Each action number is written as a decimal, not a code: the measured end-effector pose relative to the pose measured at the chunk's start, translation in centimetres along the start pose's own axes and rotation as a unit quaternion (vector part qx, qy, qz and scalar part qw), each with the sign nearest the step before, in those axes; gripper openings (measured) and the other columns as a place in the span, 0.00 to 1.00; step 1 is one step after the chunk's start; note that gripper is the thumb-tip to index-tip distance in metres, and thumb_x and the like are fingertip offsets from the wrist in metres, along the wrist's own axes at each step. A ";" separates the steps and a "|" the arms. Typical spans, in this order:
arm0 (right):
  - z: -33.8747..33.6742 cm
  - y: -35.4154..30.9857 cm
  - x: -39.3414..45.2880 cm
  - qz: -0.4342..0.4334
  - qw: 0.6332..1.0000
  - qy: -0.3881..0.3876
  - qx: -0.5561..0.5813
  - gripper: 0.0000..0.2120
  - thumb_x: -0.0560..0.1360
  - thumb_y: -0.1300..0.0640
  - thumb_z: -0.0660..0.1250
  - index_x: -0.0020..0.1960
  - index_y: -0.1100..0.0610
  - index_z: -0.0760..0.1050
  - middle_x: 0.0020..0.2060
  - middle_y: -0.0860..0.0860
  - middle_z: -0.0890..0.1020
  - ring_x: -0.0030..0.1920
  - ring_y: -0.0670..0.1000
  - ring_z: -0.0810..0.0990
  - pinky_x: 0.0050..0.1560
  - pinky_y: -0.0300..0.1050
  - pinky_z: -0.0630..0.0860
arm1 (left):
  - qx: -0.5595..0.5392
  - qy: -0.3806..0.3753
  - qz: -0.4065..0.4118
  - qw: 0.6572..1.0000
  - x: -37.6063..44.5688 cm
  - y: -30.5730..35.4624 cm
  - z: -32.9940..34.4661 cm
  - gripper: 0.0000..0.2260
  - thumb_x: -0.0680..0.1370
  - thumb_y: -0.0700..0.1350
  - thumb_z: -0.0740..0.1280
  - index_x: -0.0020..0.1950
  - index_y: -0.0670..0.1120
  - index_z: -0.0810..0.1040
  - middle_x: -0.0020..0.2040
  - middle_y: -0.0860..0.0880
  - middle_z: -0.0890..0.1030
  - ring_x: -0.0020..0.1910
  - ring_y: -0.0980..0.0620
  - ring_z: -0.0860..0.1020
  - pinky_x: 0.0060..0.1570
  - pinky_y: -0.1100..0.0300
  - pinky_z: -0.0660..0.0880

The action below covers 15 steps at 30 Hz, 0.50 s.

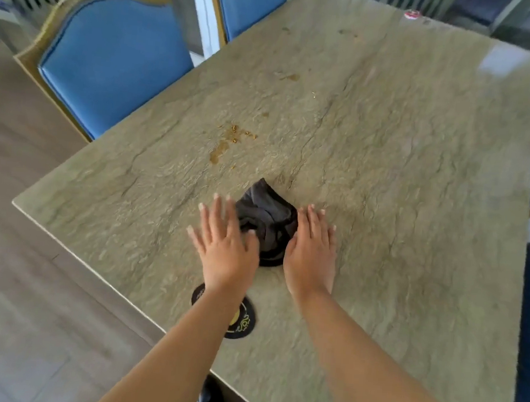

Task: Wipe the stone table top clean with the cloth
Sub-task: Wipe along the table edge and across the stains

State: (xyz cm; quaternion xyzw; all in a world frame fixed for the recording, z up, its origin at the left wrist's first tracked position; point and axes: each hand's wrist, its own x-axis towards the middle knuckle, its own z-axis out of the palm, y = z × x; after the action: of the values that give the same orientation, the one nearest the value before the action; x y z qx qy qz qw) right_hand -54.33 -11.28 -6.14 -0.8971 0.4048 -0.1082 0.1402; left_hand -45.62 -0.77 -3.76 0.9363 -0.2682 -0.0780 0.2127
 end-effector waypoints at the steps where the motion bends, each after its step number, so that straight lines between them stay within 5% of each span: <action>1: -0.1 -0.1 0.1 0.006 1.000 -0.004 -0.007 0.25 0.81 0.56 0.47 0.77 0.54 0.53 0.78 0.50 0.53 0.77 0.49 0.45 0.76 0.51 0.43 | 0.024 -0.001 0.081 0.996 0.7 0.5 0.2 0.30 0.81 0.53 0.53 0.79 0.51 0.43 0.79 0.50 0.39 0.77 0.49 0.35 0.74 0.44 0.35; 3: -0.5 -0.2 0.6 0.026 1.000 -0.005 0.015 0.24 0.81 0.56 0.47 0.76 0.54 0.56 0.77 0.50 0.55 0.77 0.47 0.47 0.77 0.50 0.43 | 0.078 -0.055 0.198 0.976 2.6 1.3 1.0 0.30 0.81 0.57 0.51 0.79 0.53 0.41 0.80 0.47 0.41 0.77 0.48 0.36 0.76 0.47 0.39; 8: -0.4 -0.5 1.0 0.014 0.999 -0.027 -0.027 0.27 0.79 0.54 0.41 0.77 0.55 0.52 0.78 0.50 0.52 0.77 0.48 0.44 0.76 0.51 0.40 | 0.168 -0.101 0.204 0.959 9.4 -0.5 1.2 0.32 0.78 0.67 0.46 0.78 0.59 0.40 0.80 0.48 0.41 0.78 0.46 0.38 0.76 0.46 0.39; 15: 0.3 -0.6 0.9 0.018 0.997 -0.024 -0.077 0.25 0.82 0.51 0.44 0.77 0.55 0.52 0.78 0.52 0.53 0.77 0.51 0.46 0.76 0.55 0.44 | 0.122 -0.147 0.186 0.964 10.0 -1.4 -0.9 0.28 0.80 0.48 0.55 0.79 0.55 0.50 0.80 0.50 0.42 0.78 0.50 0.39 0.74 0.52 0.35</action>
State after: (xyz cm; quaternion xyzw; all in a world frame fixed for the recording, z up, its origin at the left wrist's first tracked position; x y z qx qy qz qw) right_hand -53.19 -11.55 -6.09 -0.9003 0.4242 -0.0527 0.0822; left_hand -36.32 -4.72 -3.93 0.8669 -0.4736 -0.1407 0.0659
